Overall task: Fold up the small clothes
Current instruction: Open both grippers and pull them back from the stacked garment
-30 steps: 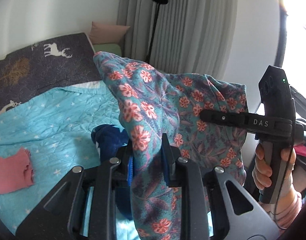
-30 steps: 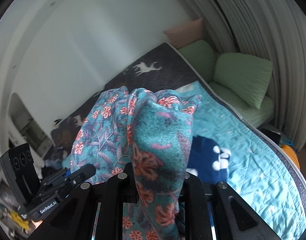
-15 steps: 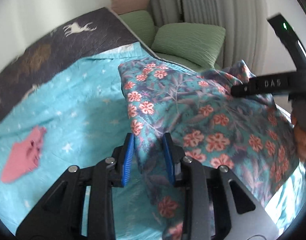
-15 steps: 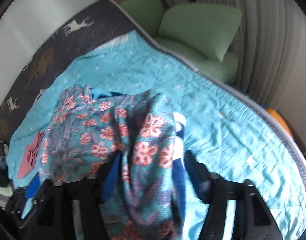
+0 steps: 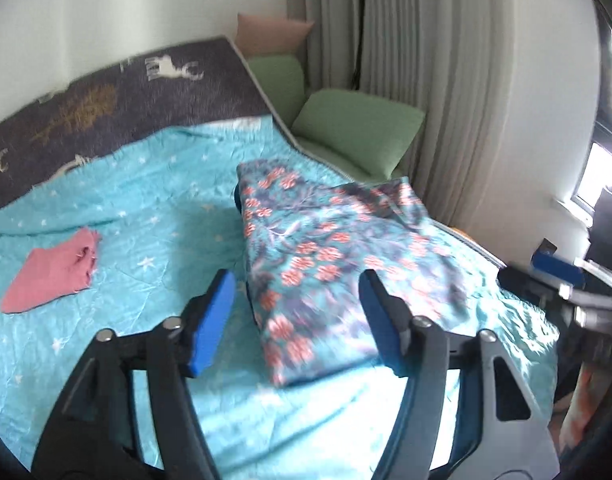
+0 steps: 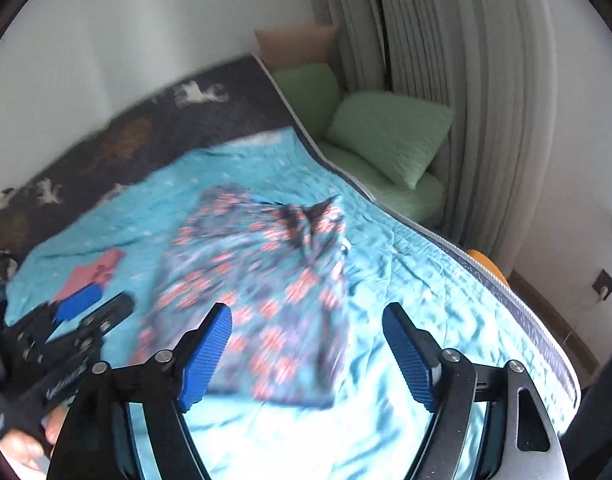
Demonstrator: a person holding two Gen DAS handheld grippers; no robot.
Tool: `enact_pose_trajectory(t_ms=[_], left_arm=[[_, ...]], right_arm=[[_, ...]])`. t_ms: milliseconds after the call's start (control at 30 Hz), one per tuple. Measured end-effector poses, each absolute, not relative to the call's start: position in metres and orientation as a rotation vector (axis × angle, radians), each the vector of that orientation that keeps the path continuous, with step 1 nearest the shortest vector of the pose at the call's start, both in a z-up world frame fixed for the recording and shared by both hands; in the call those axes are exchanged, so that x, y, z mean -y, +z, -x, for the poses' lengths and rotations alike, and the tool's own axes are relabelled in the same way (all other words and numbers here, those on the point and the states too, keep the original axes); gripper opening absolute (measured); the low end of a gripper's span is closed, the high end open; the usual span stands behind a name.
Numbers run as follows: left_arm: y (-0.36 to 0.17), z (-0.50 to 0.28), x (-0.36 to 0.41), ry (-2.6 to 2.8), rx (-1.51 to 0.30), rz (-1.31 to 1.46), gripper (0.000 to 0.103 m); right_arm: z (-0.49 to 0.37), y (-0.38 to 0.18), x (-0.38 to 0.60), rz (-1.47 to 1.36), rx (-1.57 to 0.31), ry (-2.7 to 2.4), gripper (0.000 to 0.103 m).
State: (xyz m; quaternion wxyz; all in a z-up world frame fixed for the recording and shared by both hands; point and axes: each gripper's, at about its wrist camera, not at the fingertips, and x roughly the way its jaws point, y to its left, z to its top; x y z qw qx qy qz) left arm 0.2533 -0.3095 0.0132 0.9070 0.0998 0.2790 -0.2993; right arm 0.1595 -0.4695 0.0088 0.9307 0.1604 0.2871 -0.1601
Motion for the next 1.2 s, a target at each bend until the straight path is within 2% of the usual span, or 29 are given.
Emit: enact_pose_trajectory(t_ms=[33, 233, 533, 833, 1200], left_arm=[[0.015, -0.245, 0.306, -0.611, -0.564, -0.204, 0.074], [0.032, -0.192, 0.272, -0.591, -0.5, -0.171, 0.083], [0.028, -0.127, 0.222, -0.513, -0.489, -0.21, 0.089], [0.013, -0.082, 0.201, -0.526, -0.493, -0.243, 0.089], [0.009, -0.062, 0.189, -0.544, -0.497, -0.226, 0.089]], right_arm=[[-0.147, 0.009, 0.462, -0.345, -0.579, -0.302, 0.082], [-0.109, 0.022, 0.432, -0.268, -0.559, -0.327, 0.082], [-0.058, 0.013, 0.387, -0.26, -0.553, -0.302, 0.082], [-0.023, 0.003, 0.366, -0.247, -0.595, -0.322, 0.082], [0.001, 0.001, 0.352, -0.206, -0.617, -0.347, 0.082]])
